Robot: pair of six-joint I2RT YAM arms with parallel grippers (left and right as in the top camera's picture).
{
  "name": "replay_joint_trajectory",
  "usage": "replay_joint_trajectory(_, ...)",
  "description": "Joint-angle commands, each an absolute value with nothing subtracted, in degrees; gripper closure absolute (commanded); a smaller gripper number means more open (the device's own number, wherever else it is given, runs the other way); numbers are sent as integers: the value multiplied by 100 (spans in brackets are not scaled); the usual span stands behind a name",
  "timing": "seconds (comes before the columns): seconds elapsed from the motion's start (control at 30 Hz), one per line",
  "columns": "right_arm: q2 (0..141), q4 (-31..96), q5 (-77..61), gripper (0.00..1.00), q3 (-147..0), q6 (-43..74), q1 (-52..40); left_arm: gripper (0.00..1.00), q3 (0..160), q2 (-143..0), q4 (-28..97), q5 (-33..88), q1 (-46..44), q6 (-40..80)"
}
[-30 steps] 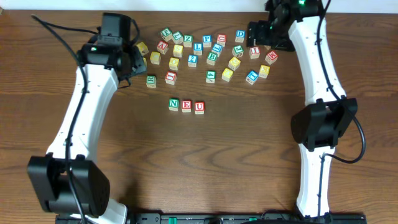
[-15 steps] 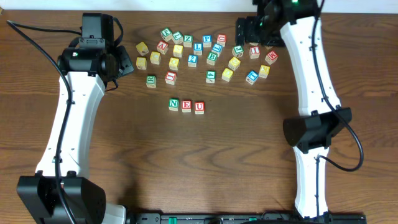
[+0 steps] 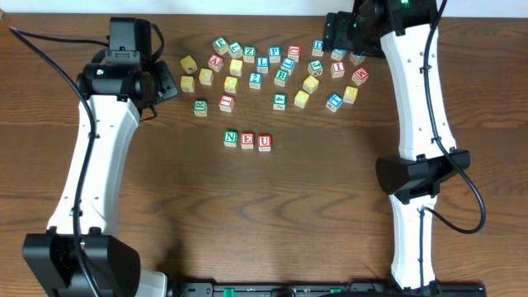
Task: Spell out NEURIPS
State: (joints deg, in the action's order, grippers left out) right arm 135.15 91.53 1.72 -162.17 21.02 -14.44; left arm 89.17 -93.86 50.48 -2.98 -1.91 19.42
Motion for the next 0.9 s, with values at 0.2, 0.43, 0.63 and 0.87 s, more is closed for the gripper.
replay_joint_trajectory(0.2,13439,9201,799,9,-15882,2486,-1208,57,8947,-9356,5159,-362,-169,1868)
replay_joint_trajectory(0.43,13439,9303,799,6,-15721,2484,-1000,57,8947,-9360,5157,-252,-174,1870)
replay_joint_trajectory(0.63,13439,9314,799,4,-15721,2484,-978,57,8947,-9448,5113,-191,-207,1868)
replay_joint_trajectory(0.87,13439,9391,799,2,-15718,2482,-978,57,8947,-9594,5078,-191,-301,1868)
